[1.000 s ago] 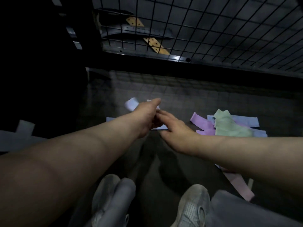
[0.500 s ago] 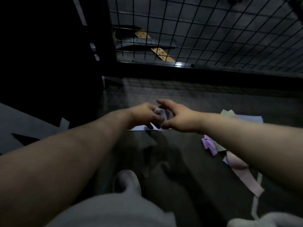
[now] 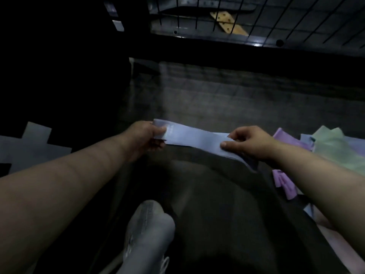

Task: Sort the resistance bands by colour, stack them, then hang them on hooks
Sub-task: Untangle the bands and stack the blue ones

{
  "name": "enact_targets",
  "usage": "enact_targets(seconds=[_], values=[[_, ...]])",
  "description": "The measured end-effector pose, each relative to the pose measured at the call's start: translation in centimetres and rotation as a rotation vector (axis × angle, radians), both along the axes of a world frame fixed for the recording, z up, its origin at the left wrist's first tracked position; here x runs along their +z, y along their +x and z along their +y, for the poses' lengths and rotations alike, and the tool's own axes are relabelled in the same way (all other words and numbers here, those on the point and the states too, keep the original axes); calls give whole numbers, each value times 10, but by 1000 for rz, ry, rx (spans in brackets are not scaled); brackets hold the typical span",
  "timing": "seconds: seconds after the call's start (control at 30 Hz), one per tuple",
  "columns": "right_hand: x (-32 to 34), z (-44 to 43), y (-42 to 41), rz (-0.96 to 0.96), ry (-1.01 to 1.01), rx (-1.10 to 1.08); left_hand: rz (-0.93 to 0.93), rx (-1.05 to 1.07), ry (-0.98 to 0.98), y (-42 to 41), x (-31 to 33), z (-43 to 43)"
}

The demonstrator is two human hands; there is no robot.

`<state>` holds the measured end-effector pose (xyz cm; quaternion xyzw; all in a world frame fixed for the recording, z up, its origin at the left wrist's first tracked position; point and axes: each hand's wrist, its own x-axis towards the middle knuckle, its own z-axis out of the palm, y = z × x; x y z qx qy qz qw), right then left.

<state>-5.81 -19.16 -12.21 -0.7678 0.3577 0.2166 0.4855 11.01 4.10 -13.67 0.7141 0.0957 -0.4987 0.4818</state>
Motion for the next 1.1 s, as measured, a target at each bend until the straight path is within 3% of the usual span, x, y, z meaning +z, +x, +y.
enact_targets(seconds=[0.2,0.33,0.43,0.57,0.7,0.93,1.1], values=[[-25,-10,-17,94,109,-173,-135,60,97,-5,-23,0],[-33,-8,-28,108,176,-273,-110,135,157,-14,-33,8],[-34,-8,-25,71,126,-330,-96,175,146,-16,-35,11],[-37,-5,-15,-37,59,-484,-222,185,208,-10,-43,11],[-54,4,-12,27,-158,-419,-342,125,232,-10,-57,12],[-66,12,-16,-76,-280,-595,-416,149,285,-9,-63,9],[-70,7,-13,-83,-320,-516,-555,138,345,-1,-65,7]])
